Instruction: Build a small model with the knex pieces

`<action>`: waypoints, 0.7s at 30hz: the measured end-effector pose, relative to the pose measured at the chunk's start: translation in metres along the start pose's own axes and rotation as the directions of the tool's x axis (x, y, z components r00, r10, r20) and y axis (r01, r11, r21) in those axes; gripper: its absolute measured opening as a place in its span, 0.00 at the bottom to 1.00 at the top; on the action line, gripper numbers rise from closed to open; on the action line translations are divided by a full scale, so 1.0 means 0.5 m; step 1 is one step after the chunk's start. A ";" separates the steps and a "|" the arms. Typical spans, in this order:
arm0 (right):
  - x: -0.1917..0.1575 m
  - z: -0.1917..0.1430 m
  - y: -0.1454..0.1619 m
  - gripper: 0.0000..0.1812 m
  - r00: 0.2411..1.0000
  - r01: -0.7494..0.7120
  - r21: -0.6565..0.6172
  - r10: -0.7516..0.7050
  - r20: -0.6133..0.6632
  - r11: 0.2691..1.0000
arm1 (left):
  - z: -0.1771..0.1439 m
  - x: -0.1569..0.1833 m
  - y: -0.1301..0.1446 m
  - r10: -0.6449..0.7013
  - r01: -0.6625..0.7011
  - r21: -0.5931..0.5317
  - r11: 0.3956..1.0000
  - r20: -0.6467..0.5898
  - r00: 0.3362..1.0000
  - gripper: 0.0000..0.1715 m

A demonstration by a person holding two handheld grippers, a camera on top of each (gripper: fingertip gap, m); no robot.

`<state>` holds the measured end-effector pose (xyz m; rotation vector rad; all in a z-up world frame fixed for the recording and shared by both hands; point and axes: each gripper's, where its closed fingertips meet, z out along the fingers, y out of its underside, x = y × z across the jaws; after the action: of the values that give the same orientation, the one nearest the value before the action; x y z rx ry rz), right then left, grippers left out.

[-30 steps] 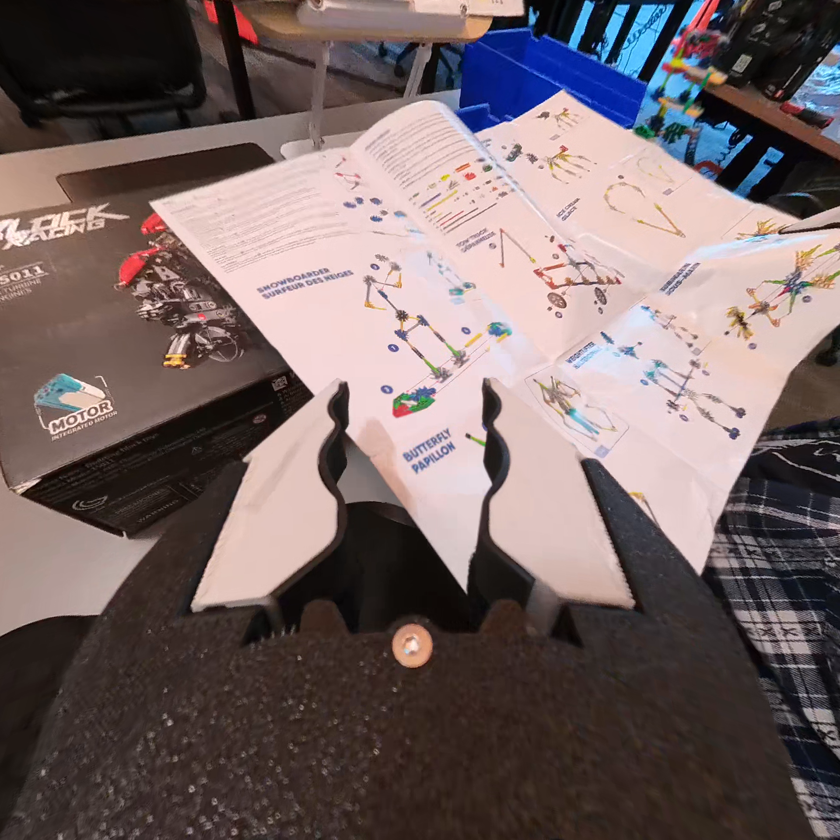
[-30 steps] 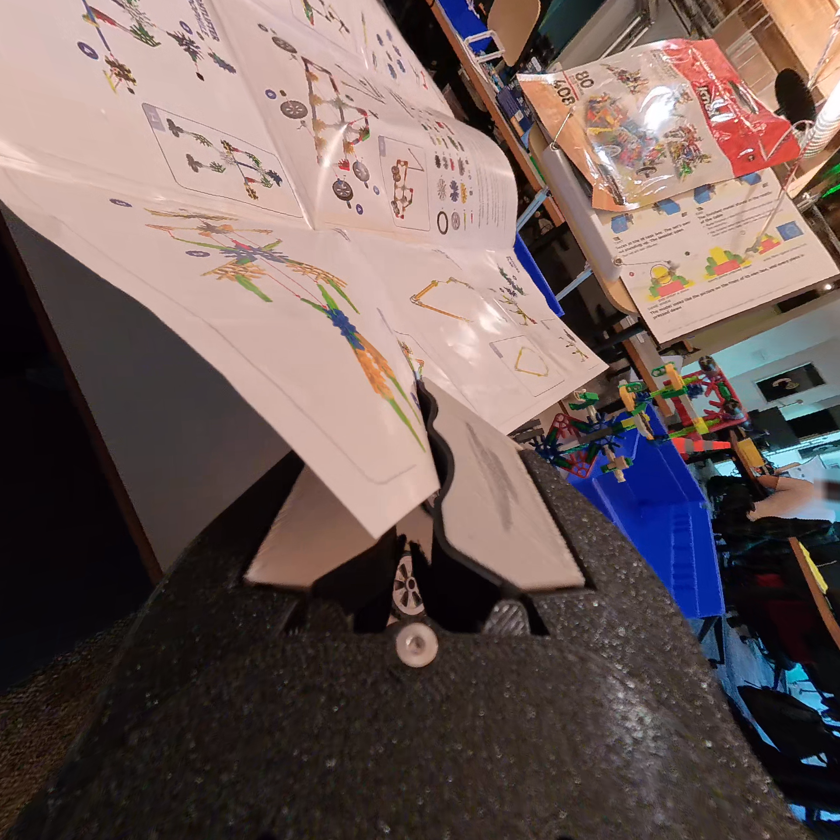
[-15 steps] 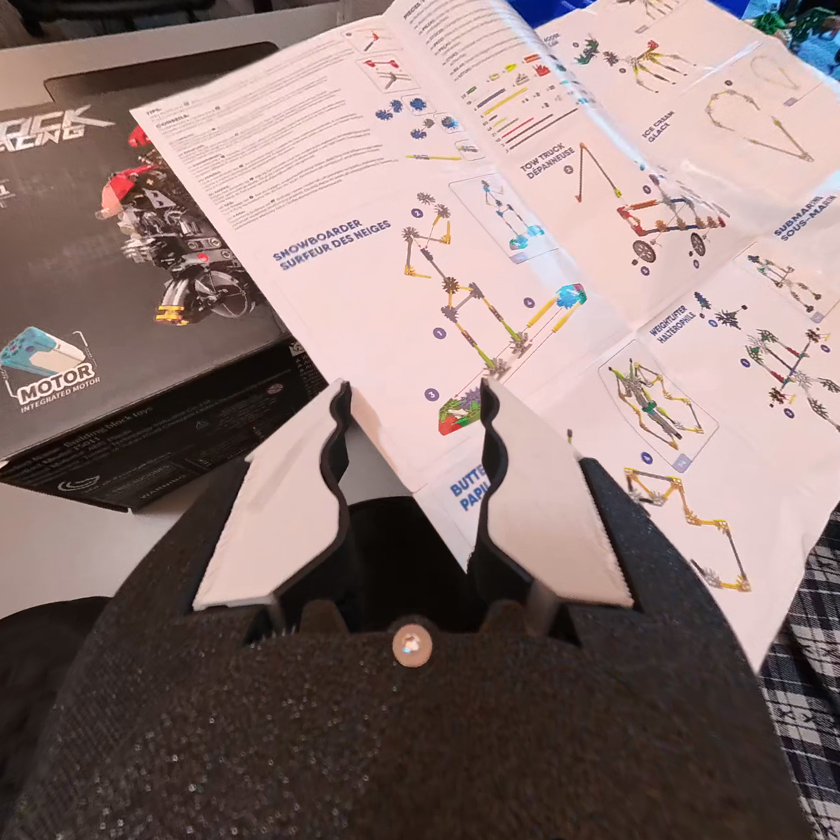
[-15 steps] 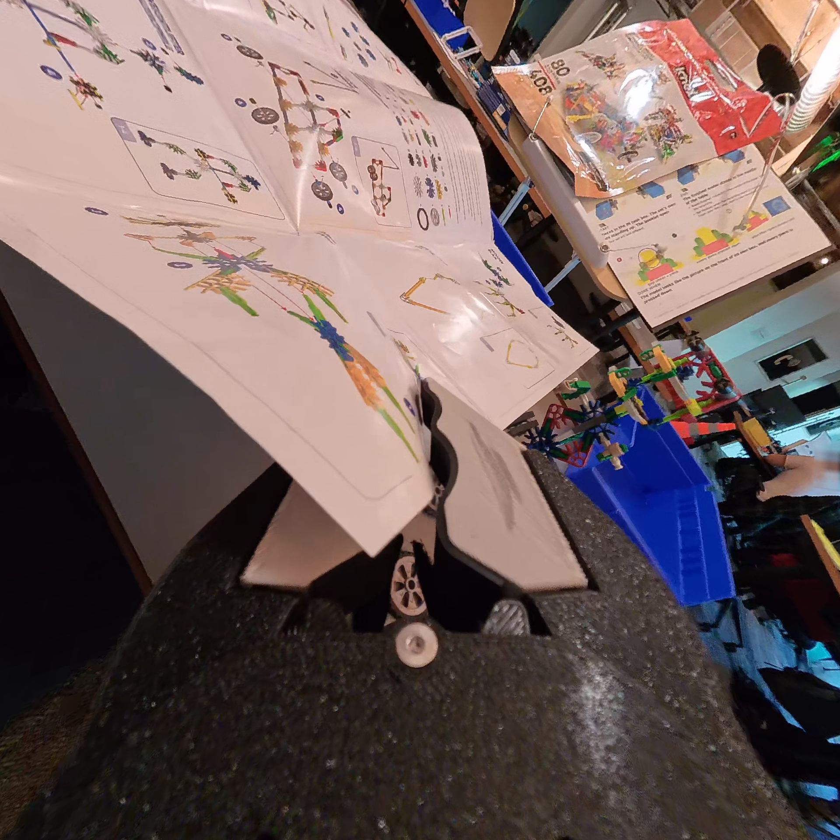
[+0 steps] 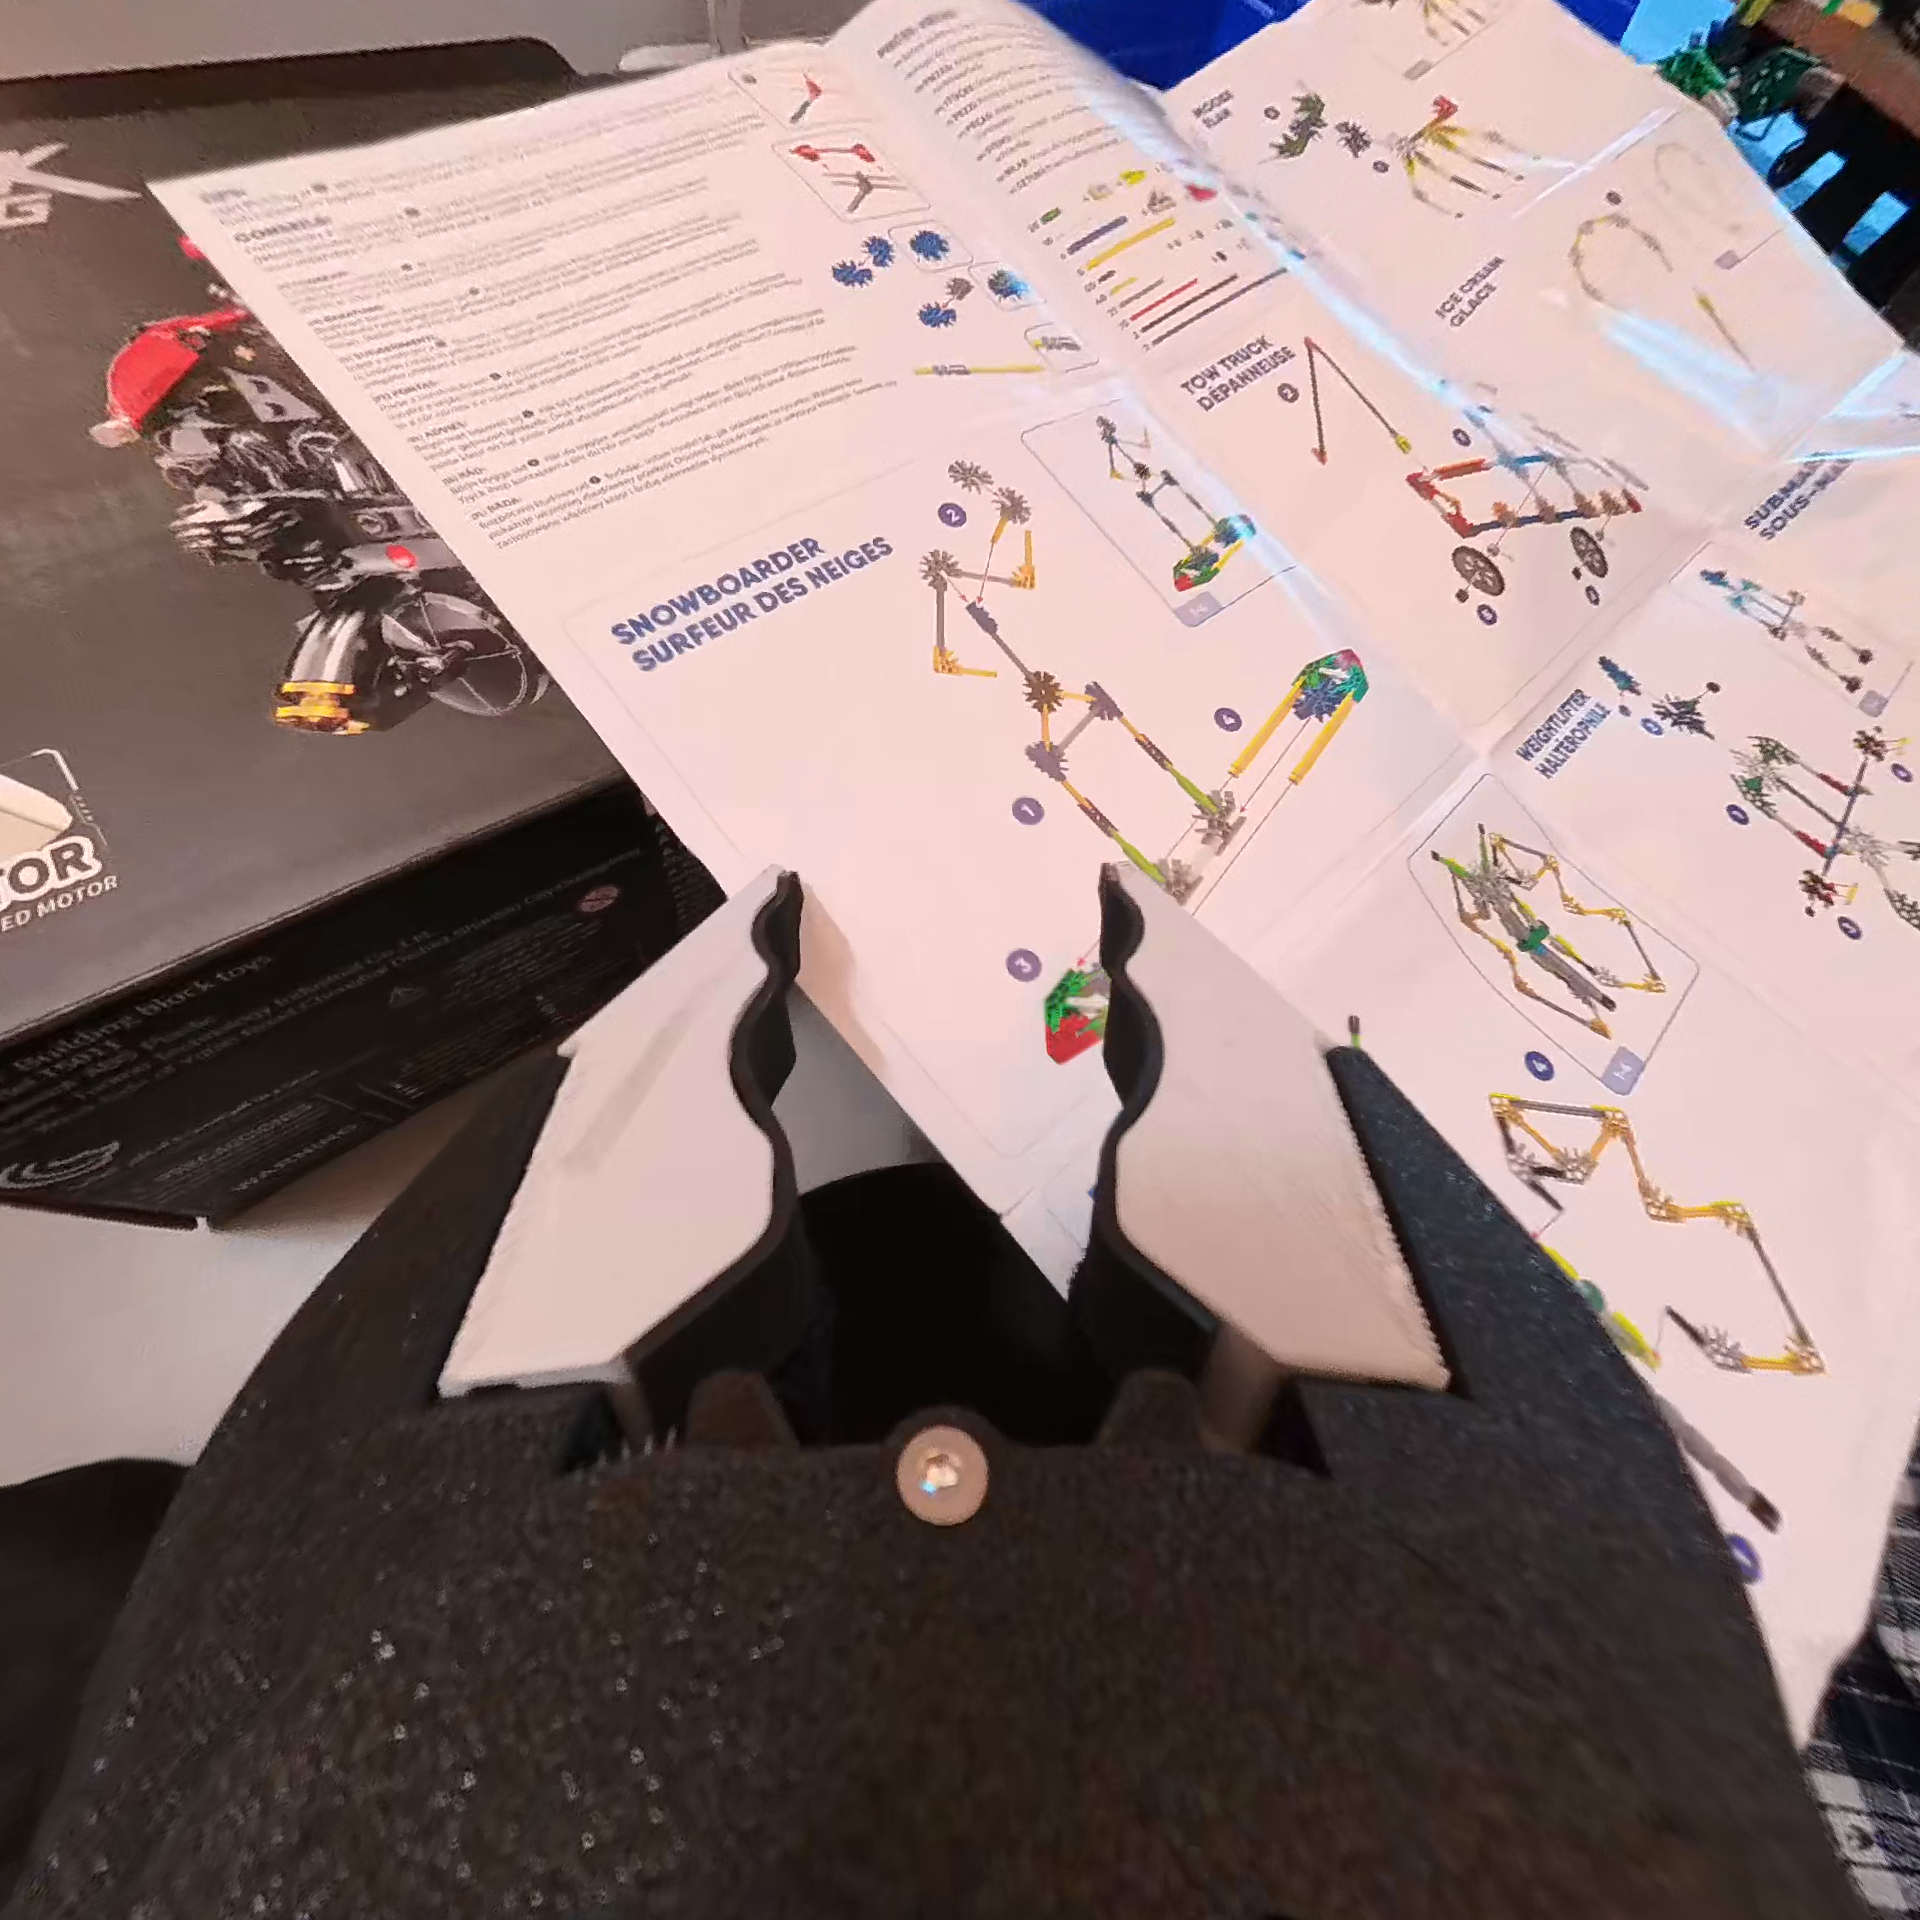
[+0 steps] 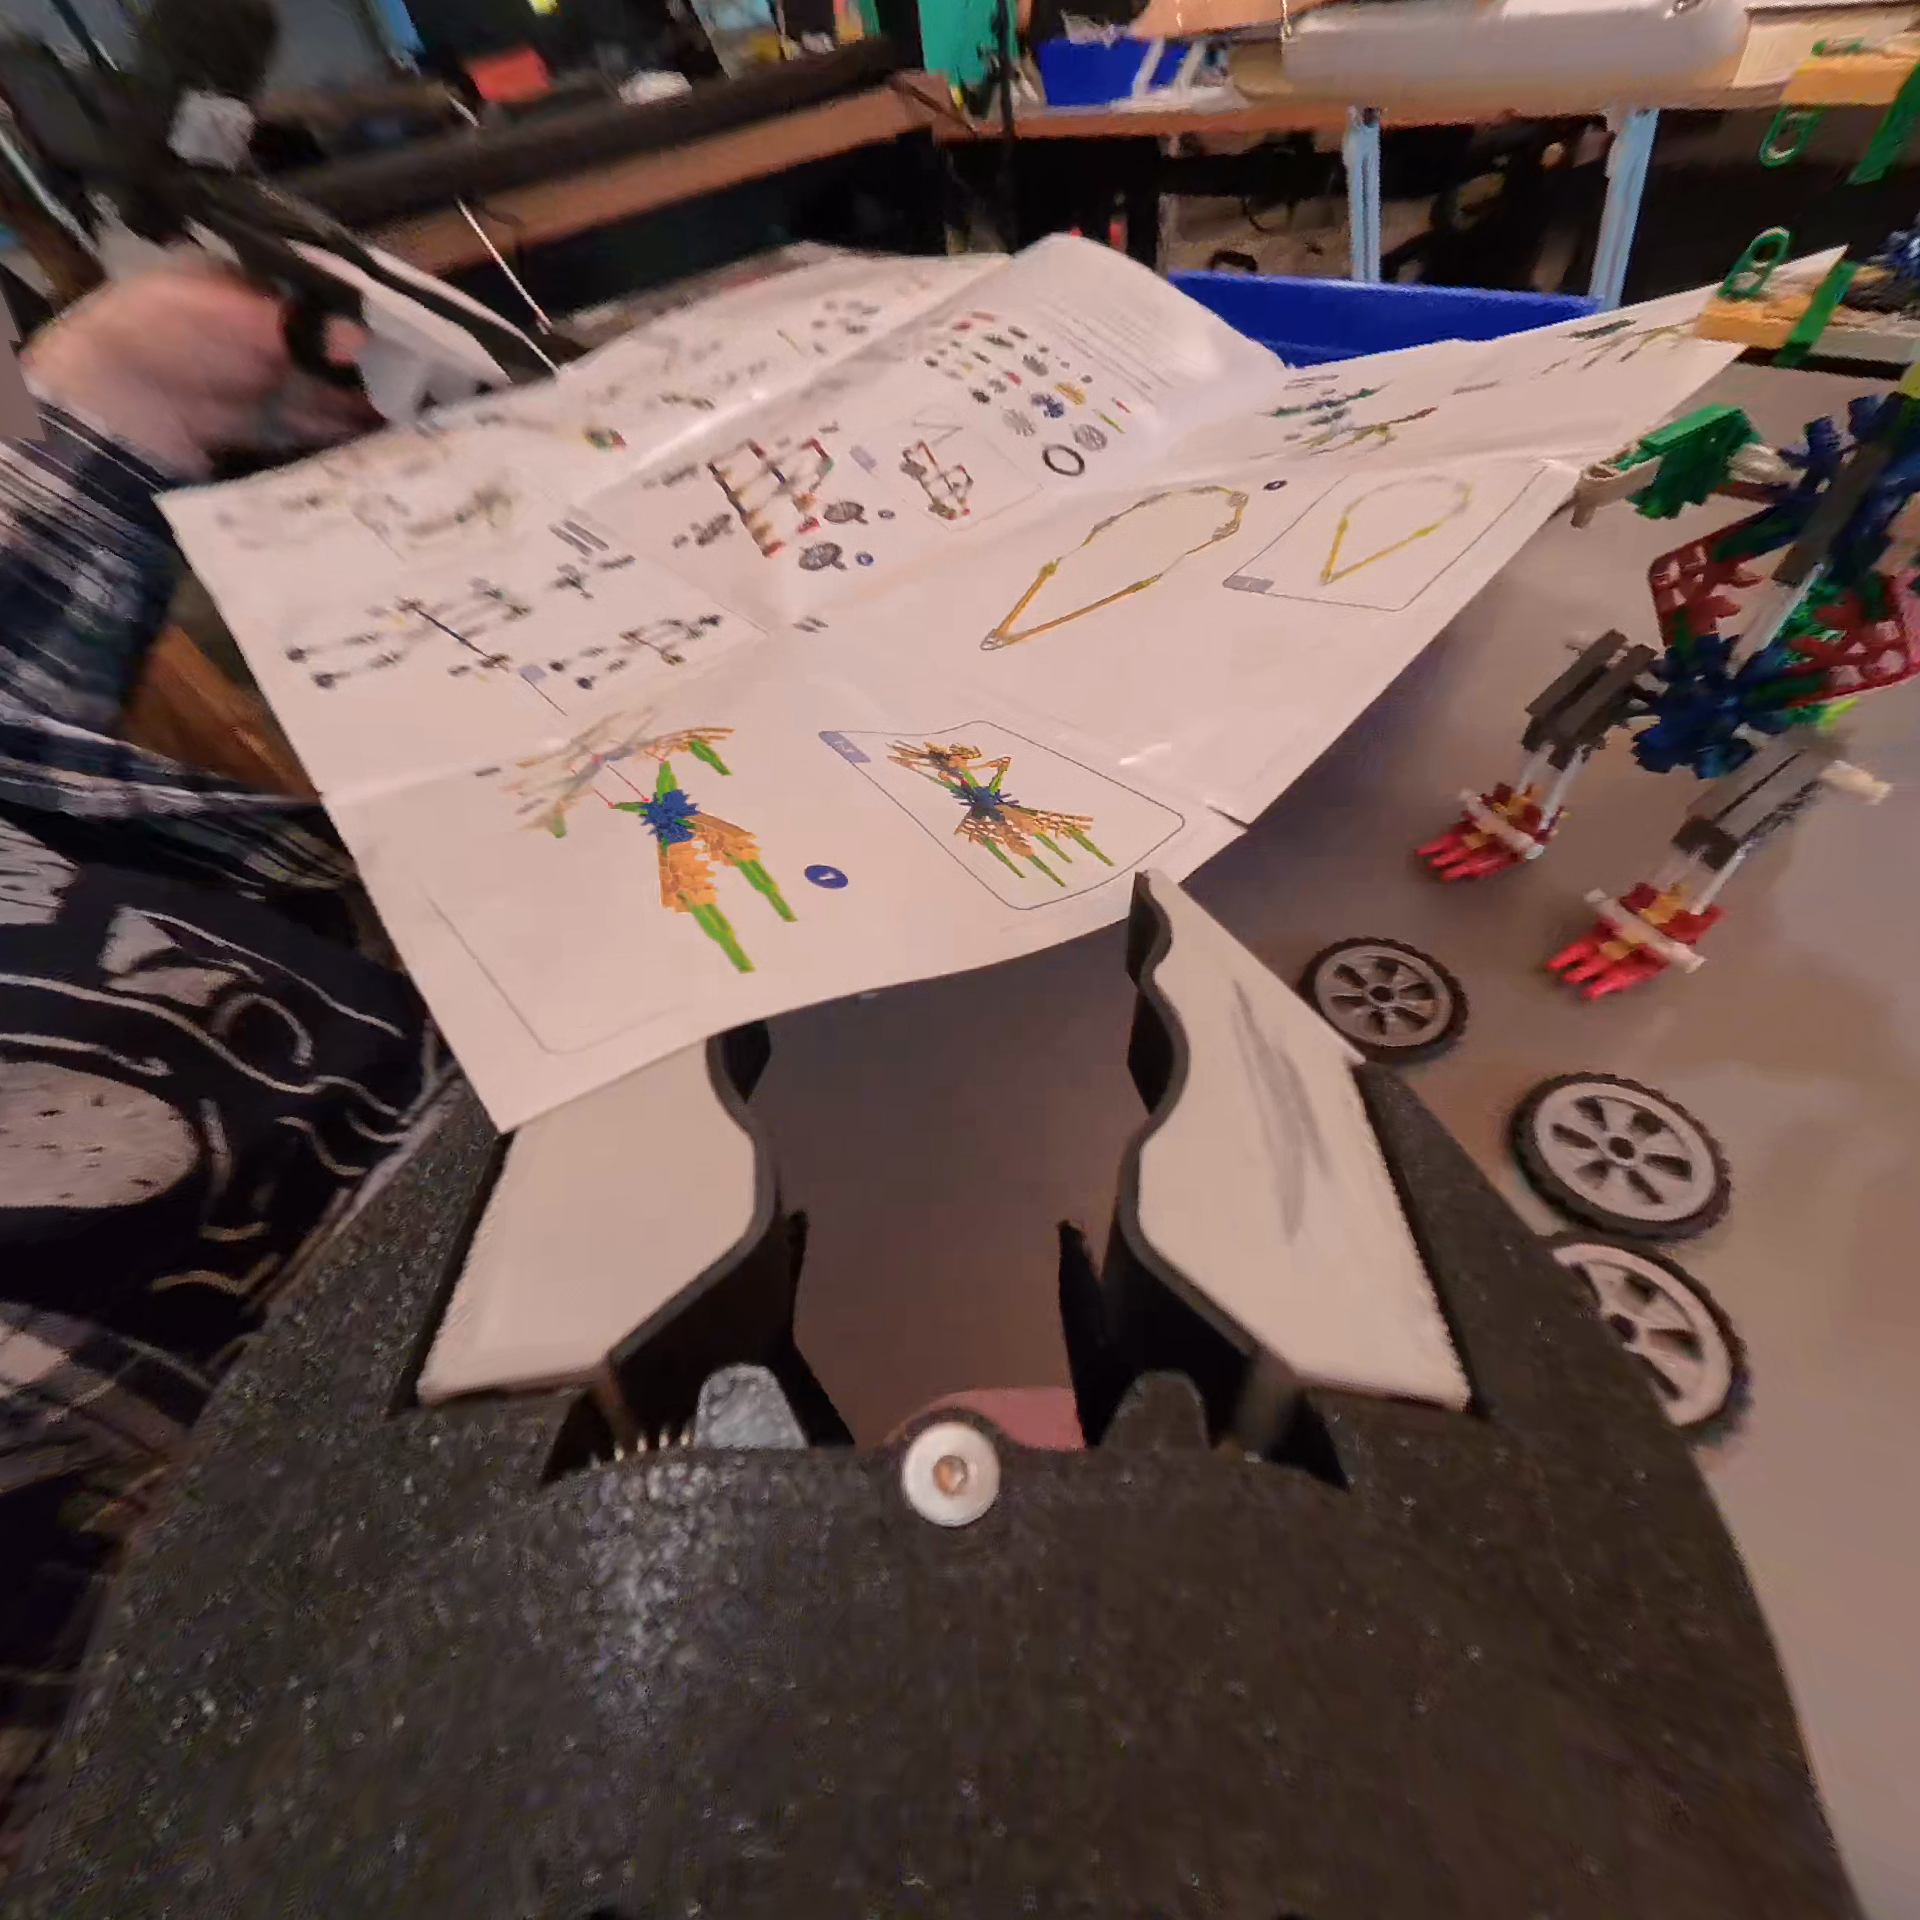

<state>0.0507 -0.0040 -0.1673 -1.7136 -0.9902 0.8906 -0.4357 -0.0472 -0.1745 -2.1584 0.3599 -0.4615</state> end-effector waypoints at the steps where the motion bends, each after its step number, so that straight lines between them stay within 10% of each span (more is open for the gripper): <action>1: -0.001 -0.003 -0.002 0.38 0.999 -0.025 0.022 0.025 0.021 0.999 | 0.002 0.000 0.001 -0.006 0.006 -0.001 1.000 -0.009 1.000 0.33; 21: 0.056 -0.028 -0.042 0.38 0.944 -0.327 0.235 0.306 0.121 0.915 | 0.020 -0.007 -0.013 -0.028 0.029 0.019 0.999 -0.053 0.998 0.32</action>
<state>0.0699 0.0213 -0.1467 -1.6518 -0.6238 1.2506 -0.4340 -0.0351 -0.1754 -2.1373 0.3524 -0.5365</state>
